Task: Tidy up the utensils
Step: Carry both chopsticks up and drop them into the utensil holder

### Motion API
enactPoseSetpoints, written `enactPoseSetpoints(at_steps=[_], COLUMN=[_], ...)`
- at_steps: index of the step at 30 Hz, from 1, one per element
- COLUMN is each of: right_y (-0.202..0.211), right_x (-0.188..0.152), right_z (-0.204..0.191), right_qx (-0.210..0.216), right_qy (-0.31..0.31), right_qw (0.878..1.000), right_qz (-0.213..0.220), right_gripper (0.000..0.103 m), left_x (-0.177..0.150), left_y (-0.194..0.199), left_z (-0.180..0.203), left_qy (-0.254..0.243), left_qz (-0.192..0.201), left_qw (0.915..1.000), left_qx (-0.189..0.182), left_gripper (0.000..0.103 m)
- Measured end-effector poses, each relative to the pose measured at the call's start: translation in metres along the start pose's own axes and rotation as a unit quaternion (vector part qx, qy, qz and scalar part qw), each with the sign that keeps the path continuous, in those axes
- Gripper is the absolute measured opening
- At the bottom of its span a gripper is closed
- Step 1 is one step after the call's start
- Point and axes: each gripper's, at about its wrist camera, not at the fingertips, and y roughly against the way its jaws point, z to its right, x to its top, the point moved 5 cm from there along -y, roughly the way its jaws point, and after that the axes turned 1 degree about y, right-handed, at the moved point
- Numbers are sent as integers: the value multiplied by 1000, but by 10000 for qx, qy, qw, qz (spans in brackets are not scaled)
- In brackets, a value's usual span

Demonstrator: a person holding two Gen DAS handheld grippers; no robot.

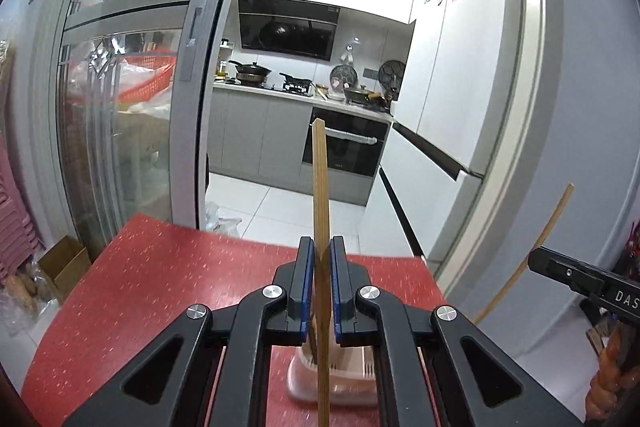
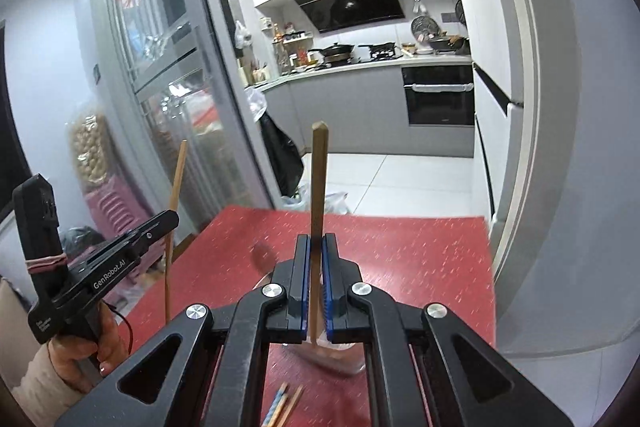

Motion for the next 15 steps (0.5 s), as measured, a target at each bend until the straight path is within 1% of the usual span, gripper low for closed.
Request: enactPoseSetpoints(at_steps=[7, 12, 15], right_y=[-29, -40, -42], right_x=[7, 12, 20], right_z=[12, 20, 22], right_qx=[-206, -108, -8], right_qy=[158, 97, 63], right_qw=[9997, 9998, 9999], right_qz=[-42, -106, -81], right_gripper=[6, 6, 6], left_x=[2, 1, 3], left_y=[-48, -74, -77], left_z=[5, 4, 5], left_qy=[322, 423, 393], left_qz=[154, 95, 135], left_qw=[9993, 9990, 9991], left_qx=[-69, -58, -36], left_gripper=[33, 33, 33])
